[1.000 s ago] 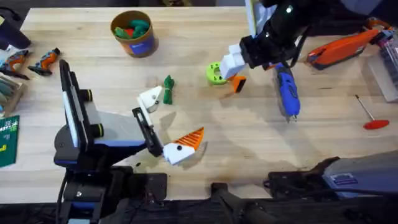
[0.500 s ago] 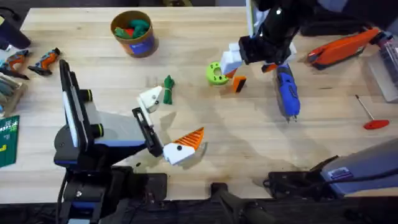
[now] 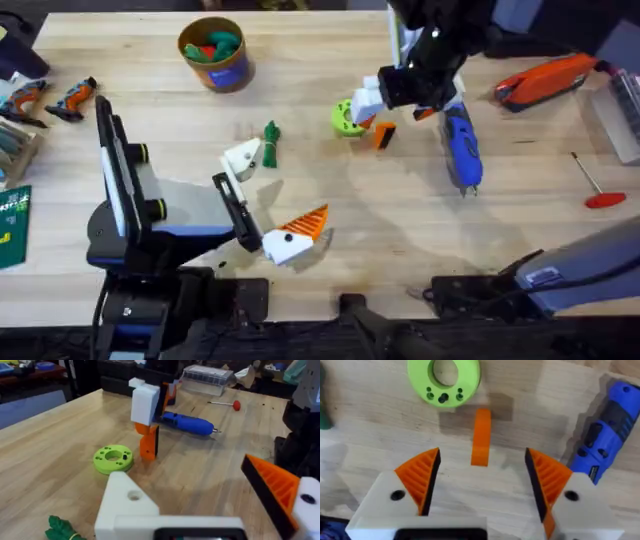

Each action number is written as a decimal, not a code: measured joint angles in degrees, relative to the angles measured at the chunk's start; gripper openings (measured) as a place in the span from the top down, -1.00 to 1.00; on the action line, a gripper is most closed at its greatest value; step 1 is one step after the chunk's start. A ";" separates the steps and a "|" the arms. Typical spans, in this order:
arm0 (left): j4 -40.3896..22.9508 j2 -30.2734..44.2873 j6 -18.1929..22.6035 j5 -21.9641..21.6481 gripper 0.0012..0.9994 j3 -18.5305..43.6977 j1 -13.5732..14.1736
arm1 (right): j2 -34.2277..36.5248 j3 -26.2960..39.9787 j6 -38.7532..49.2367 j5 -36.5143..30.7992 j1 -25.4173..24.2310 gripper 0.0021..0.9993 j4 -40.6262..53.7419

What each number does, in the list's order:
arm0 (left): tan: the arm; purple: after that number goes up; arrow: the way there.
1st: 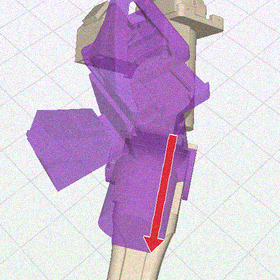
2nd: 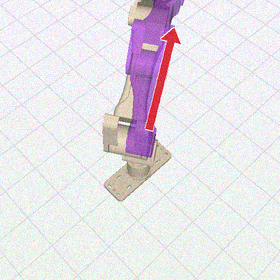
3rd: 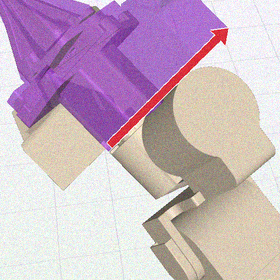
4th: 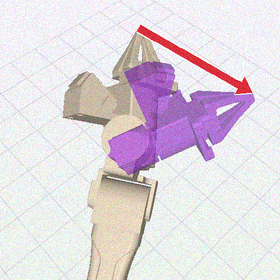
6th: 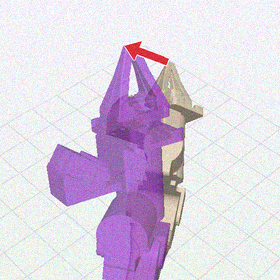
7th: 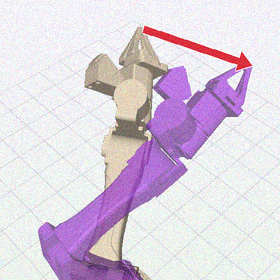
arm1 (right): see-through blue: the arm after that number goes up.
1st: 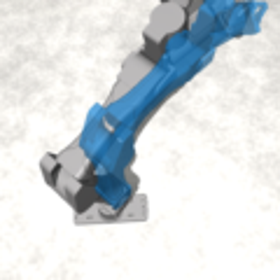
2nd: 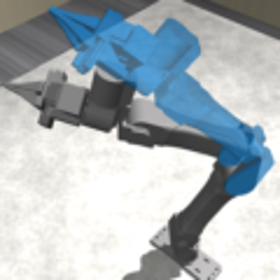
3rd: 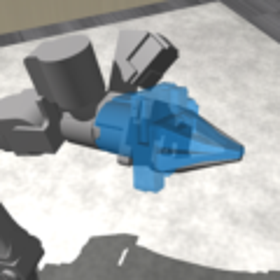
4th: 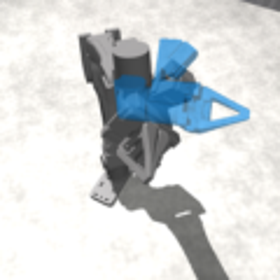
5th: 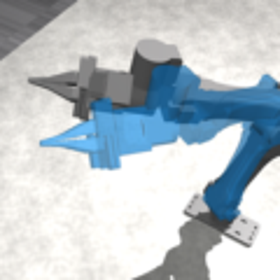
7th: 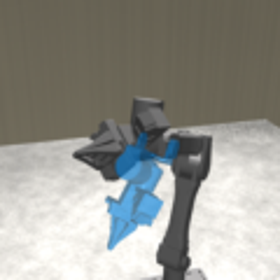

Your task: Pick up the gripper from the table and insert it into the empty holder that is missing its gripper. Then pick up a screw, insert it into the mounting hole, and use the screwdriver to tighten it. Finally, clean up the table by picking up the vegetable and placing it into the bucket.

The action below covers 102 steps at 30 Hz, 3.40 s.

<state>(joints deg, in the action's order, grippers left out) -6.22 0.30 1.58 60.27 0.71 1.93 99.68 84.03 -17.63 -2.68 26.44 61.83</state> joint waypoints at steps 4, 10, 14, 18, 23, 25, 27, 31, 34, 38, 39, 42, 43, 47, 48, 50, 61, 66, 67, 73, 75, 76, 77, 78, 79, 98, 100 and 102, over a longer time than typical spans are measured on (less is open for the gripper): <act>0.00 0.01 0.00 0.00 -0.97 0.00 0.00 | 1.99 -0.11 0.02 0.00 0.00 -0.93 -0.71; 0.00 0.00 0.00 0.00 -0.97 0.00 0.00 | 4.22 -0.28 0.02 0.00 0.29 -0.92 -0.79; 0.00 0.01 0.00 0.00 -0.97 0.00 0.00 | 4.32 -0.32 -0.20 0.02 0.93 -0.84 -0.82; 0.00 0.00 0.00 0.00 -0.97 0.00 0.00 | 4.32 -0.32 -0.20 0.06 1.26 -0.69 -0.86; 0.00 0.00 0.00 0.00 -0.97 0.00 0.00 | 4.73 -0.32 -0.25 0.18 1.25 -0.50 -0.72; 0.00 0.02 0.00 0.00 -0.97 0.00 0.00 | 5.02 -0.32 -0.37 0.18 1.25 -0.44 -0.74; 0.00 0.01 0.00 0.00 -0.97 0.00 0.00 | 5.19 -0.32 -0.40 0.18 1.26 -0.31 -0.75; 0.00 0.02 0.00 0.00 -0.97 0.00 0.00 | 5.22 -0.32 -0.41 0.18 1.25 -0.14 -0.75; 0.00 0.01 0.00 0.00 -0.97 0.00 0.00 | 5.22 -0.32 -0.42 0.18 1.25 0.05 -0.75; 0.00 0.00 0.00 0.00 -0.97 0.00 0.00 | 5.22 -0.32 -0.39 0.20 1.25 0.40 -0.75; 0.00 0.02 0.00 0.00 -0.97 0.00 0.00 | 5.22 -0.32 -0.39 0.18 1.25 0.50 -0.74; 0.00 0.02 0.00 0.00 -0.97 0.00 0.00 | 5.22 -0.32 -0.42 0.20 1.25 0.84 -0.77; 0.00 0.02 0.00 0.00 -0.97 0.00 0.00 | 5.22 -0.32 -0.42 0.18 1.25 0.93 -0.79; 0.00 0.00 0.00 0.00 -0.97 0.00 0.00 | 5.22 -0.32 -0.44 0.18 1.25 0.97 -0.86; 0.00 0.00 0.00 0.00 -0.97 0.00 0.00 | 5.22 -0.32 -0.44 0.18 1.25 0.97 -0.81; 0.00 0.02 0.00 0.00 -0.97 0.00 0.00 | 5.22 -0.32 -0.44 0.18 1.25 0.97 -0.61; 0.00 0.01 0.01 0.00 -0.97 0.00 0.00 | 0.53 0.45 -0.44 0.81 1.31 0.97 6.23; 0.00 0.00 0.00 0.00 -0.97 0.00 0.00 | -7.83 2.51 -0.44 3.32 1.31 0.97 5.16; 0.00 0.01 0.00 0.00 -0.97 0.00 0.00 | -9.64 2.68 -0.44 3.92 1.31 0.97 4.77; 0.00 0.00 0.00 0.00 -0.97 0.00 0.00 | -15.66 2.95 -1.29 5.19 1.31 0.98 2.68; 0.00 0.01 0.00 0.00 -0.97 0.00 0.00 | -16.16 2.93 -1.96 6.20 1.31 0.98 1.54; 0.00 0.02 0.00 0.00 -0.97 0.00 0.00 | -16.26 2.89 -2.16 7.08 1.31 0.98 0.61; 0.00 0.02 0.00 0.00 -0.97 0.00 0.00 | -16.35 2.78 -2.33 8.06 1.31 0.98 -0.49; 0.00 0.02 0.00 0.00 -0.97 0.00 0.00 | -16.52 2.42 -2.48 9.40 1.31 0.98 -1.89; 0.00 0.00 0.00 0.00 -0.97 0.00 0.00 | -16.67 1.93 -2.58 10.76 1.31 0.98 -3.22; 0.00 0.01 0.00 0.00 -0.97 0.00 0.00 | -17.01 -23.79 -7.38 60.29 -6.53 0.98 -42.10; 0.00 0.02 0.00 0.00 -0.97 0.00 0.00 | -17.01 -28.25 -10.91 63.69 -6.73 0.98 -50.44; 0.00 0.01 0.02 0.01 -0.97 0.00 0.00 | -17.01 -32.62 -15.39 66.39 -6.73 0.98 -61.28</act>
<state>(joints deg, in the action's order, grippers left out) -6.22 0.30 1.61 60.28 0.71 1.93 82.67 51.40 -33.02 63.71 19.70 0.54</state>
